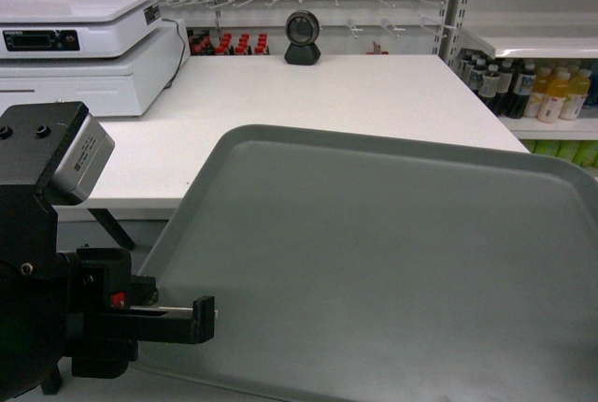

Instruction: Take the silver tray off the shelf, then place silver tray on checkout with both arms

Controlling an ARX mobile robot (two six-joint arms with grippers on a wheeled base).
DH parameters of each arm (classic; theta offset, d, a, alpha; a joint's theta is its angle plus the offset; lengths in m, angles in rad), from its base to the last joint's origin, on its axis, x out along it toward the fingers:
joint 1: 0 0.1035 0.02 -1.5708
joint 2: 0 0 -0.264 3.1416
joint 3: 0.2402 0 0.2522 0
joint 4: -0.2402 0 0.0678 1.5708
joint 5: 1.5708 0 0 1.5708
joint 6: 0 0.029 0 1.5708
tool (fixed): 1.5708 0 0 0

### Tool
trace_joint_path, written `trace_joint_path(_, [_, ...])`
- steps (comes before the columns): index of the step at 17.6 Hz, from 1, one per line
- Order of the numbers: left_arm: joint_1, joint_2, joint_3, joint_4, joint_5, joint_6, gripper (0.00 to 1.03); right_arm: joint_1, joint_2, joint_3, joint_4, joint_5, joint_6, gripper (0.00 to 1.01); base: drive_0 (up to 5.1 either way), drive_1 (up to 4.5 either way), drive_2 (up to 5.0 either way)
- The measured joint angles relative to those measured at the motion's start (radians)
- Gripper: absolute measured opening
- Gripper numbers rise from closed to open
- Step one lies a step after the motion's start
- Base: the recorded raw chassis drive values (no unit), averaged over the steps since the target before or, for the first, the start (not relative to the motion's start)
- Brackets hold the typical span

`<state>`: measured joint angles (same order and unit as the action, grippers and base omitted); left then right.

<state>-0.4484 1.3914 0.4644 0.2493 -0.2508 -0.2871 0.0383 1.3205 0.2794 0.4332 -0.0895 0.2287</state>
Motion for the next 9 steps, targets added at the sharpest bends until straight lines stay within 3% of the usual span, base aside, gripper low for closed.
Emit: trace_joint_path(9, [0.000,0.000,0.000,-0.003,0.000,0.000,0.02,0.000,0.001,0.000,-0.002,0.000,0.000,0.03,0.1,4.06,-3.9])
